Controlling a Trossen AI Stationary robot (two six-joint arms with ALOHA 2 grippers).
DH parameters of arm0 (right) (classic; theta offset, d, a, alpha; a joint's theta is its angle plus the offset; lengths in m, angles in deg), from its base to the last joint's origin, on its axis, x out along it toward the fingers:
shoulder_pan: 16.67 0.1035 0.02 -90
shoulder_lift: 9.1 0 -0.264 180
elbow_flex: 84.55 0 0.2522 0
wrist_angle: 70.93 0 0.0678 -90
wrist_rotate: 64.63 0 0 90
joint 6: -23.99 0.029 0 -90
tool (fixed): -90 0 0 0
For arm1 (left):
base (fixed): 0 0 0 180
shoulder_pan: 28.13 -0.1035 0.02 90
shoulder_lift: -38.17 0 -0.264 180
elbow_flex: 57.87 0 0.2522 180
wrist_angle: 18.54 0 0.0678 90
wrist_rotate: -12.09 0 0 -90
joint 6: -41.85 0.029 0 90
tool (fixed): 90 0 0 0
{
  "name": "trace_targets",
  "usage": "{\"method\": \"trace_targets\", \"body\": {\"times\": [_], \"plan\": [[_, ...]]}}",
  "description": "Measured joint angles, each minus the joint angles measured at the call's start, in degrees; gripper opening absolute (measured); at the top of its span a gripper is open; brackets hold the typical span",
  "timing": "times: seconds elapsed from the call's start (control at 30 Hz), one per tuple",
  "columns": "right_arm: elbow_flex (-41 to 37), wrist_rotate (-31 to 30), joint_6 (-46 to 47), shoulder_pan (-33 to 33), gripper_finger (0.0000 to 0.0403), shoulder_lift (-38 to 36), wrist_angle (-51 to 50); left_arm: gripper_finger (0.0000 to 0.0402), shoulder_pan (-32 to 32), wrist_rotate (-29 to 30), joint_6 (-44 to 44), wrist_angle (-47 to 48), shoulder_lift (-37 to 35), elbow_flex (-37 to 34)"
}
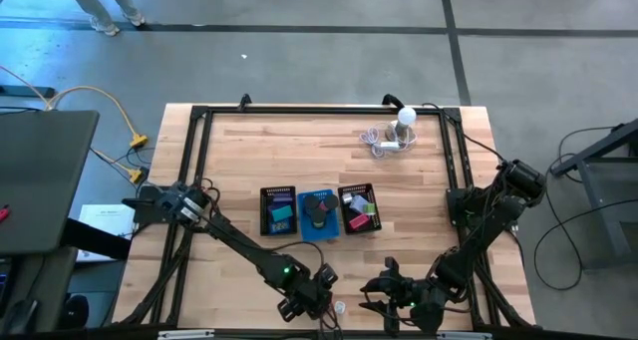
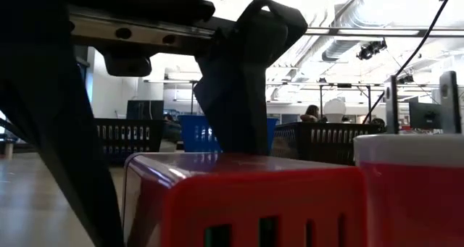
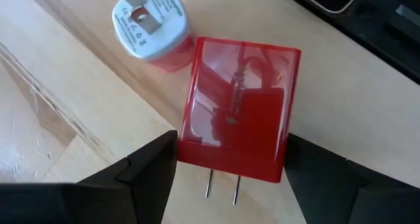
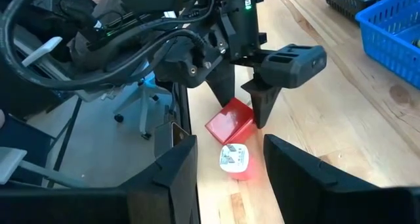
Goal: Pick & Place Office items
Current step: Put the red charger adapter into the right black bin
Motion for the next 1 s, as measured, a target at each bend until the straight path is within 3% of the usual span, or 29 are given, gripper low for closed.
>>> {"method": "trace_targets", "body": {"times": [0.27, 0.5, 0.7, 0.87, 1.0], "plan": [[0.0, 0.0, 0.39, 0.0, 0.0164, 0.0, -0.02, 0.0255, 0.02, -0.2, 1.6, -0.14, 0.06, 0.0], [0.0, 0.0, 0.39, 0.0, 0.0164, 0.0, -0.04, 0.0204, 0.08, -0.33, 1.31, -0.53, 0.09, 0.02], [0.0, 0.05, 0.39, 0.0, 0.0164, 0.0, -0.04, 0.0204, 0.19, -0.11, 1.23, 0.16, -0.45, -0.03], [0.0, 0.74, 0.38, 0.0, 0.0164, 0.0, -0.07, 0.021, 1.19, 6.01, -1.05, 4.61, -3.6, -0.24], [0.0, 1.0, 0.39, 0.0, 0.0164, 0.0, -0.07, 0.0216, 1.98, 7.37, -1.8, 6.23, -6.85, -0.2]]}}
